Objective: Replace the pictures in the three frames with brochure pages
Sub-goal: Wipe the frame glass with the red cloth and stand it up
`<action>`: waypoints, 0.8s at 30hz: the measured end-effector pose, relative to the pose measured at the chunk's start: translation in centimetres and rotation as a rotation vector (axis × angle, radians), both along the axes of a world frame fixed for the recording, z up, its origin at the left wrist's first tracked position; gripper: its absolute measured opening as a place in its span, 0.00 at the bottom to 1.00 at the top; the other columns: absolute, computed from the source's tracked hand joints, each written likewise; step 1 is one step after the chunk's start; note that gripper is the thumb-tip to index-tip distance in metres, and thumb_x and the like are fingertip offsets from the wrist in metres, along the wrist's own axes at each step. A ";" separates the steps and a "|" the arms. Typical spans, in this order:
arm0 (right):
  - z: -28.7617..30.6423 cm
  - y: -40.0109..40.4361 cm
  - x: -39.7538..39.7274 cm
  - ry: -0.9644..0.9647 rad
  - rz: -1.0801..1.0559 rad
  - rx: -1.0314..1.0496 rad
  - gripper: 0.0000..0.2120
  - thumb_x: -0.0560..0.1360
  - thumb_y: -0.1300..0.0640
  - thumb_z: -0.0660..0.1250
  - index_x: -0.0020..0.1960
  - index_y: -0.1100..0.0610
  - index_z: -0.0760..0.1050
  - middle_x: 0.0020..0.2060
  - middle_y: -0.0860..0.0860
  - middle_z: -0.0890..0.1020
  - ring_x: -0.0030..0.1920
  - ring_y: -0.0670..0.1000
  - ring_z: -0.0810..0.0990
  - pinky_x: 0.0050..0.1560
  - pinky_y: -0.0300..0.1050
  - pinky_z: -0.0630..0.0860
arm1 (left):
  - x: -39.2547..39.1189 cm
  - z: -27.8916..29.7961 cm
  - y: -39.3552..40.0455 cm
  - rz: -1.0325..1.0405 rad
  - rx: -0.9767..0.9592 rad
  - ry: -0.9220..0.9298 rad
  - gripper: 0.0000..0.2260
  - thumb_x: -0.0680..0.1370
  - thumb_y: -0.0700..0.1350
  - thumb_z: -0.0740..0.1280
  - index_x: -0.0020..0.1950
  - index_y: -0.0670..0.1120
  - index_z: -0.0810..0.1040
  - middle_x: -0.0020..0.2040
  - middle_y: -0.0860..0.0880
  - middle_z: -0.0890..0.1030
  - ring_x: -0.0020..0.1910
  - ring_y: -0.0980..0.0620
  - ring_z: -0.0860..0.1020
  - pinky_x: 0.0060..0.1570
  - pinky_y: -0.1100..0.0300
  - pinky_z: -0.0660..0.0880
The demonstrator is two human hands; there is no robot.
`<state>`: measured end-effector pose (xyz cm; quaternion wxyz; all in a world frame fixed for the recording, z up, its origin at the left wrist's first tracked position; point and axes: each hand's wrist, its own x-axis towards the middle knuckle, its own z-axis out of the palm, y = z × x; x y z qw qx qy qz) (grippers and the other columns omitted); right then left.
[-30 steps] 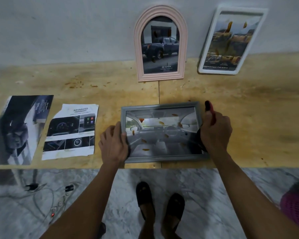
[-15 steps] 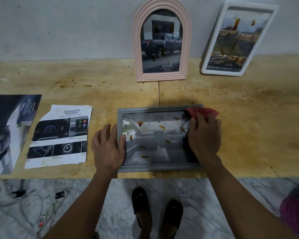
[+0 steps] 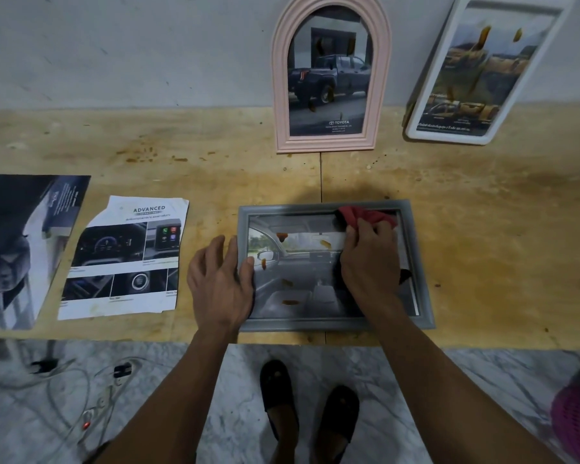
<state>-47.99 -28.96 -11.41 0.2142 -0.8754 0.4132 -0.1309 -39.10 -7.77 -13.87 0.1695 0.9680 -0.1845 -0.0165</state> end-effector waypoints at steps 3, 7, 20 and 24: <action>0.0 1.2 1.0 -0.012 0.013 0.035 0.14 0.82 0.54 0.57 0.56 0.62 0.76 0.51 0.60 0.75 0.53 0.60 0.73 0.49 0.54 0.74 | 0.0 0.0 0.0 -0.005 0.022 -0.002 0.23 0.82 0.58 0.54 0.73 0.50 0.72 0.74 0.46 0.68 0.70 0.40 0.64 0.69 0.41 0.62; 0.3 2.7 2.3 -0.026 0.034 0.090 0.14 0.82 0.53 0.57 0.57 0.61 0.76 0.52 0.59 0.75 0.54 0.59 0.74 0.51 0.53 0.73 | 0.0 0.0 0.0 -0.002 0.029 -0.007 0.23 0.82 0.58 0.54 0.73 0.49 0.72 0.73 0.46 0.69 0.70 0.41 0.64 0.69 0.42 0.63; 0.5 8.0 5.9 0.014 0.230 0.202 0.14 0.82 0.52 0.56 0.56 0.59 0.77 0.56 0.57 0.75 0.55 0.57 0.74 0.52 0.49 0.72 | -0.3 0.4 -0.2 0.006 0.025 0.012 0.23 0.83 0.56 0.51 0.74 0.49 0.69 0.74 0.46 0.67 0.71 0.42 0.61 0.70 0.43 0.59; 0.7 9.0 5.7 0.062 0.311 0.248 0.13 0.82 0.52 0.55 0.53 0.57 0.77 0.56 0.55 0.73 0.55 0.56 0.73 0.51 0.48 0.71 | -0.3 0.4 -0.1 -0.008 0.028 0.002 0.23 0.84 0.55 0.49 0.75 0.49 0.69 0.74 0.47 0.67 0.70 0.43 0.61 0.70 0.44 0.60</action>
